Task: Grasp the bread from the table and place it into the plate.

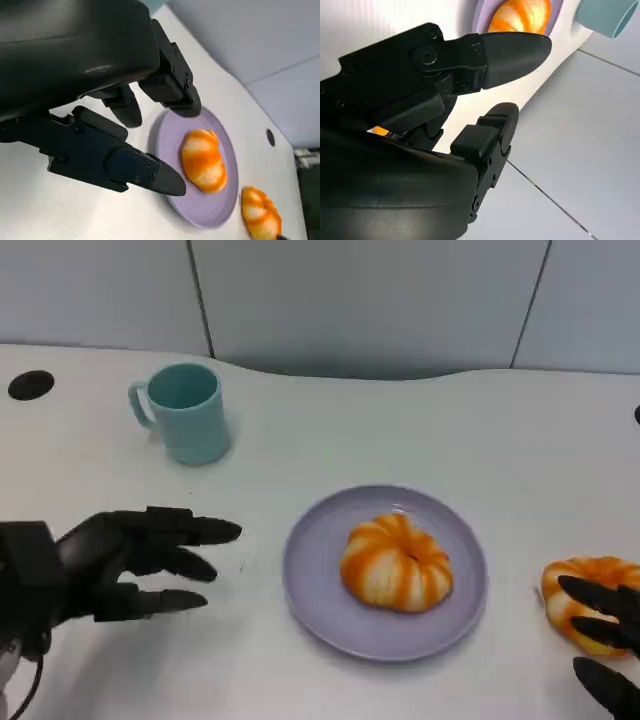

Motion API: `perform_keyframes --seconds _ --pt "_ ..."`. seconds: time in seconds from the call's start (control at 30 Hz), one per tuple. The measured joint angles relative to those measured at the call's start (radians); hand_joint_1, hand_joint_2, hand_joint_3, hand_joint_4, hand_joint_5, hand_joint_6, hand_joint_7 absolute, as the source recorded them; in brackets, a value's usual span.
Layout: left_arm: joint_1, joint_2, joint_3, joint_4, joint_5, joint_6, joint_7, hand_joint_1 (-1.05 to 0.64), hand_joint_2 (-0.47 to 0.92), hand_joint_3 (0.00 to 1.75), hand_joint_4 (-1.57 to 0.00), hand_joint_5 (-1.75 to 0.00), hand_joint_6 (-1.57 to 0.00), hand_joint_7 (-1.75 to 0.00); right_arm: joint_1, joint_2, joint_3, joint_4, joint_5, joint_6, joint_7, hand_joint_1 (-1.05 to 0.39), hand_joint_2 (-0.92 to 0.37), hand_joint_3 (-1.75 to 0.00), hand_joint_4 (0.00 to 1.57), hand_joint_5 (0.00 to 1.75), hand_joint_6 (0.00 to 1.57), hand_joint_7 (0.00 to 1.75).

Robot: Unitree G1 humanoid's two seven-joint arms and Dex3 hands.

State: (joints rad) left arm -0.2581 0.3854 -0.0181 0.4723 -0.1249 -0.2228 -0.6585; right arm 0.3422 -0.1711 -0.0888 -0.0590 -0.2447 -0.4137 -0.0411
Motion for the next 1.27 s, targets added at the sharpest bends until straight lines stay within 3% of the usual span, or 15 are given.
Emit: perform_keyframes --seconds 0.07,0.1,0.2,0.33,0.47,0.67,1.1,1.27 --pt "0.013 0.0 0.002 -0.063 0.003 0.117 0.037 -0.47 0.84 0.0 -0.5 -1.61 -0.51 -1.42 0.0 0.0 0.0 -0.001 0.0 0.006 0.001 -0.38 -0.92 -0.36 0.96 0.03 0.77 0.0" --pt "0.022 0.0 0.002 -0.094 0.007 0.167 0.059 -0.44 0.88 0.01 -0.5 -1.69 -0.47 -1.59 0.0 0.0 0.0 -0.002 0.0 0.011 0.002 -0.38 -0.92 -0.36 0.96 0.02 0.77 0.0" --pt "0.041 0.002 -0.003 -0.137 0.029 0.263 0.085 -0.42 0.92 0.04 -0.59 -1.74 -0.46 -1.73 0.001 0.0 -0.001 -0.003 0.002 0.022 0.004 -0.37 -0.92 -0.36 0.94 0.02 0.77 0.0" --pt "0.063 0.023 -0.03 -0.157 0.09 0.321 0.086 -0.53 0.92 0.18 -0.61 -1.75 -0.45 -1.73 0.0 0.0 -0.002 -0.005 0.004 0.023 0.006 -0.37 -0.92 -0.36 0.95 0.02 0.77 0.0" --pt "0.084 0.056 -0.091 -0.177 0.183 0.313 0.085 -0.58 0.92 0.25 -0.59 -1.75 -0.56 -1.59 -0.001 -0.003 -0.005 -0.005 0.005 0.022 0.006 -0.38 -0.92 -0.36 0.97 0.03 0.77 0.0" --pt "0.088 0.059 -0.103 -0.173 0.204 0.289 0.085 -0.58 0.92 0.23 -0.65 -1.75 -0.62 -1.57 -0.002 -0.015 -0.009 0.004 0.007 0.013 0.007 -0.38 -0.92 -0.36 0.96 0.03 0.78 0.0" --pt "0.07 0.044 -0.111 -0.147 0.232 0.313 0.102 -0.6 0.92 0.17 -0.66 -1.75 -0.59 -1.68 -0.017 -0.029 -0.012 0.04 0.018 -0.003 0.007 -0.38 -0.92 -0.35 0.95 0.02 0.79 0.0" --pt "0.065 0.026 -0.108 -0.135 0.235 0.312 0.109 -0.59 0.92 0.19 -0.66 -1.75 -0.61 -1.62 -0.025 -0.035 -0.013 0.055 0.025 -0.02 0.007 -0.39 -0.92 -0.35 0.94 0.02 0.78 0.0"
